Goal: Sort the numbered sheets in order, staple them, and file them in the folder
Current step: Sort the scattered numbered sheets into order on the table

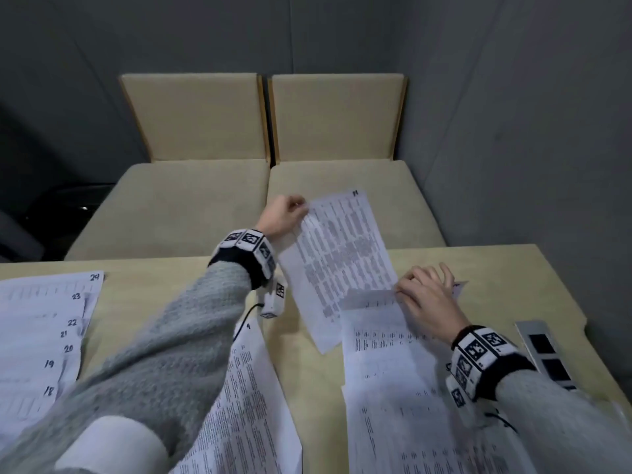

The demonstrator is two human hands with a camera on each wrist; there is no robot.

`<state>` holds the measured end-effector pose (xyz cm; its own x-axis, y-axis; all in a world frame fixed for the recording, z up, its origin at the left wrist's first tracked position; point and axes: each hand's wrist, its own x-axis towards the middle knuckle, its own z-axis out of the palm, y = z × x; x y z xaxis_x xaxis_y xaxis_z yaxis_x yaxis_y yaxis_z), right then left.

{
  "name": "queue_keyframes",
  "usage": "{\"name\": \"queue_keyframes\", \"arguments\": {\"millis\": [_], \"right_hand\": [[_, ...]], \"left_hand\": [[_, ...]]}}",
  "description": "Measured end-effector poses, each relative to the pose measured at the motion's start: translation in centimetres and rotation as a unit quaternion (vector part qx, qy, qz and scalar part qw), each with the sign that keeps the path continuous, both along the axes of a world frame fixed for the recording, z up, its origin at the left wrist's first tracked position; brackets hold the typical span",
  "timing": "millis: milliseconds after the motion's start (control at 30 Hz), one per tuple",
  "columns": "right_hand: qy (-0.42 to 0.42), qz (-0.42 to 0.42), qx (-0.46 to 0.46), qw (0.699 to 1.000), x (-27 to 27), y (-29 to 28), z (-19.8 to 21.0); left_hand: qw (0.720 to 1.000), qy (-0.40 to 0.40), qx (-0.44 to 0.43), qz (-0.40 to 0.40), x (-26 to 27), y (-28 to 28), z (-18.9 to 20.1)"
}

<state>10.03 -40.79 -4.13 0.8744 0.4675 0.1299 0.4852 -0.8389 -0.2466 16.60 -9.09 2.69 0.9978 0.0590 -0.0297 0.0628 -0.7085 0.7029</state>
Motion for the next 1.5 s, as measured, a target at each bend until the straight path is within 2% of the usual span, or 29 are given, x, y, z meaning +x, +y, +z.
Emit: {"name": "queue_keyframes", "arguments": {"millis": [67,133,233,367,467,567,633,700,767,833,900,1033,1133,1200,1333,1500], "right_hand": [[0.03,-0.002,-0.014,0.999,0.0,0.6,-0.1],[0.047,-0.007,-0.03,0.998,-0.1,1.2,-0.3],[0.054,-0.023,-0.052,0.997,0.0,1.9,-0.7],[0.086,-0.065,-0.101,0.989,0.0,2.8,-1.1],[0.127,-0.094,-0.115,0.981,-0.5,3.0,-1.7],[0.167,-0.091,-0.106,0.976,-1.7,3.1,-1.8],[0.186,-0.082,-0.089,0.975,-3.1,3.4,-1.9],[0.185,-0.069,-0.066,0.978,-4.9,4.1,-2.0],[0.179,-0.055,-0.05,0.981,-7.1,4.7,-2.2],[0.171,-0.045,-0.035,0.984,-9.5,5.0,-2.3],[0.165,-0.05,-0.024,0.985,-12.1,5.0,-2.5],[0.143,-0.105,-0.01,0.984,-18.1,3.4,-3.2],[0.121,-0.206,-0.064,0.969,-22.6,1.5,-3.9],[0.157,-0.247,-0.105,0.95,-25.1,0.8,-4.5],[0.185,-0.233,-0.102,0.949,-26.2,0.9,-5.6],[0.215,-0.224,-0.099,0.945,-24.5,2.0,-5.1]], "left_hand": [[0.998,0.037,-0.033,-0.044,0.2,-3.3,-1.9],[0.995,0.058,-0.03,-0.075,0.4,-6.1,-4.2],[0.992,0.076,0.022,-0.094,0.3,-9.6,-6.9],[0.988,0.073,0.118,-0.073,-0.4,-12.0,-7.9],[0.998,0.031,0.049,-0.006,-1.6,-9.4,-7.4],[0.998,-0.008,-0.02,0.061,-5.3,-3.3,-7.3],[0.993,0.019,0.011,0.113,-9.5,1.6,-7.9],[0.984,0.101,0.075,0.13,-14.4,6.1,-8.6],[0.955,0.22,0.167,0.106,-19.2,9.2,-9.7],[0.925,0.28,0.245,0.075,-22.9,10.4,-10.4],[0.925,0.259,0.268,0.067,-24.8,10.4,-10.8],[0.944,0.152,0.286,0.069,-25.5,10.1,-11.3],[0.948,0.069,0.303,0.072,-25.9,9.8,-11.1],[0.954,0.029,0.283,0.09,-25.9,10.2,-10.2],[0.971,-0.04,0.221,0.079,-24.9,10.7,-5.9],[0.973,-0.107,0.203,0.035,-23.8,9.0,1.5]]}}
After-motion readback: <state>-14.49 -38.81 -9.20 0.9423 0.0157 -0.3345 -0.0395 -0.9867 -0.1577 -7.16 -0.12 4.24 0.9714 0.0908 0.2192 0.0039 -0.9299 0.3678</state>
